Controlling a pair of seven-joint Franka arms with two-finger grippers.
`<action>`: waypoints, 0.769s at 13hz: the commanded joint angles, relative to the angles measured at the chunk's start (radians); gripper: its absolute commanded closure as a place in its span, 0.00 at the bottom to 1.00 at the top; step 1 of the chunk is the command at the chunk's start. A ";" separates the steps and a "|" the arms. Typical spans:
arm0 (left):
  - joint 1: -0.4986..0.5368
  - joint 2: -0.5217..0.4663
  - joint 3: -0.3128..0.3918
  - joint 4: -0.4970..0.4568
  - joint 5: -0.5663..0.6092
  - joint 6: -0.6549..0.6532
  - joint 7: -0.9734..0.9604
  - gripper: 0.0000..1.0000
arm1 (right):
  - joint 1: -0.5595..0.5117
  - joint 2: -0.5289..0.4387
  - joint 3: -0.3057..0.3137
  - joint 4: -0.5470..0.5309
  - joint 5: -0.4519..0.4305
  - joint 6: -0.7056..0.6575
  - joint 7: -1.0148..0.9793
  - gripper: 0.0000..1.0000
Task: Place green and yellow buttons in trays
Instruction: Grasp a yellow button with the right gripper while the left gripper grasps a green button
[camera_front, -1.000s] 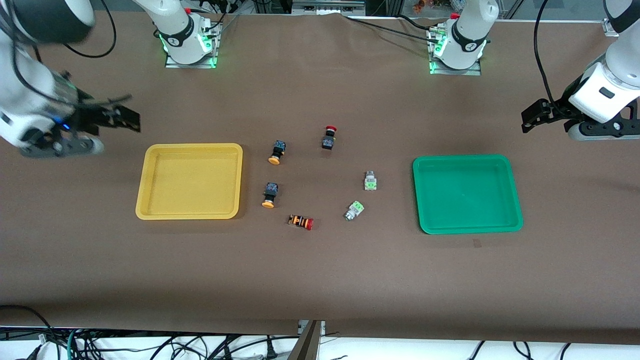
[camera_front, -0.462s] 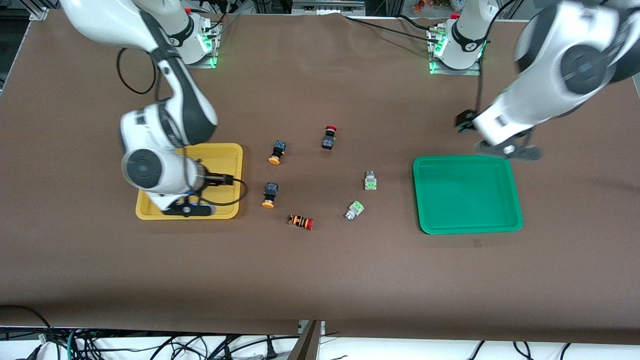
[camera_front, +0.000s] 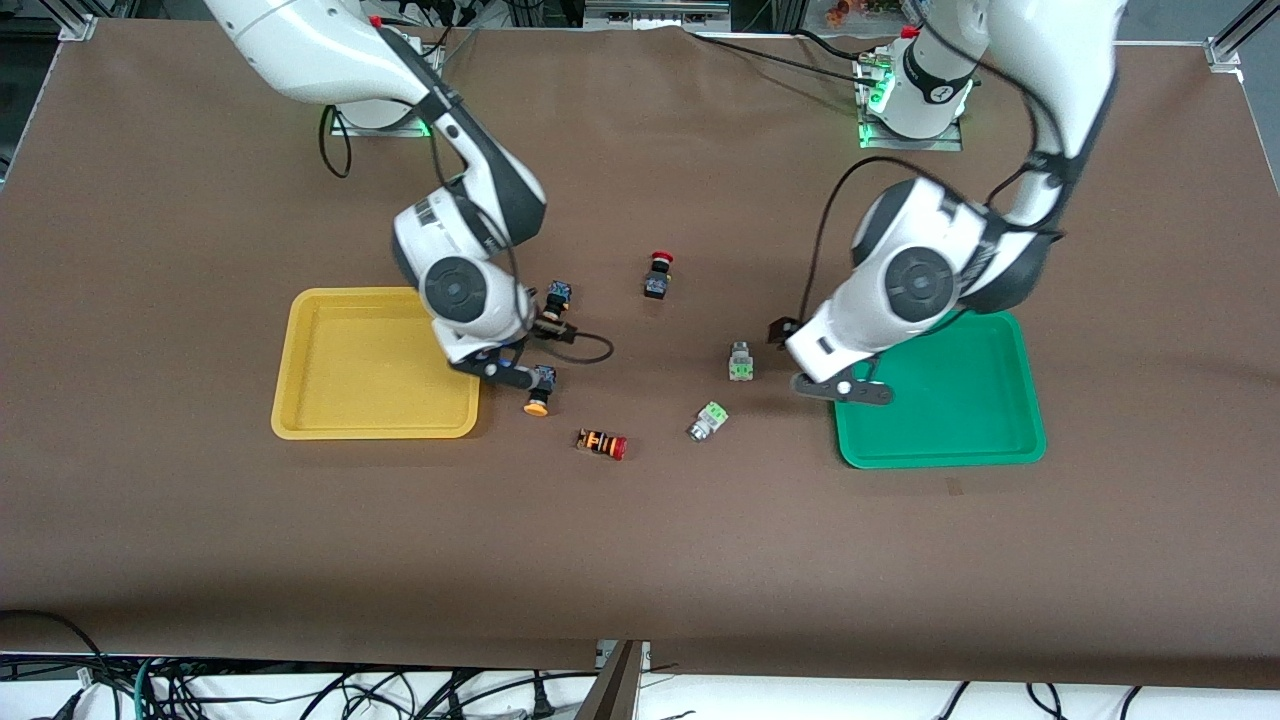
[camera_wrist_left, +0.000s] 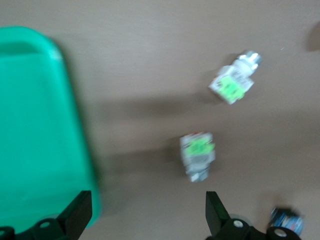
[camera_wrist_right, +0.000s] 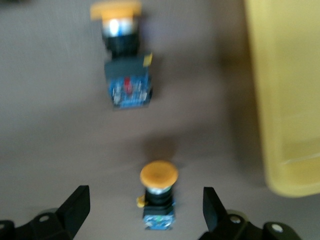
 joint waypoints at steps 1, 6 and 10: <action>-0.077 0.085 0.008 0.037 0.000 0.093 -0.110 0.00 | 0.017 0.031 0.010 -0.047 0.003 0.066 0.070 0.00; -0.107 0.188 0.012 0.037 0.001 0.232 -0.111 0.00 | 0.022 0.037 0.012 -0.128 -0.009 0.133 0.078 0.88; -0.108 0.201 0.012 0.025 0.102 0.233 -0.110 0.62 | -0.018 -0.035 0.007 -0.064 -0.012 0.021 0.019 1.00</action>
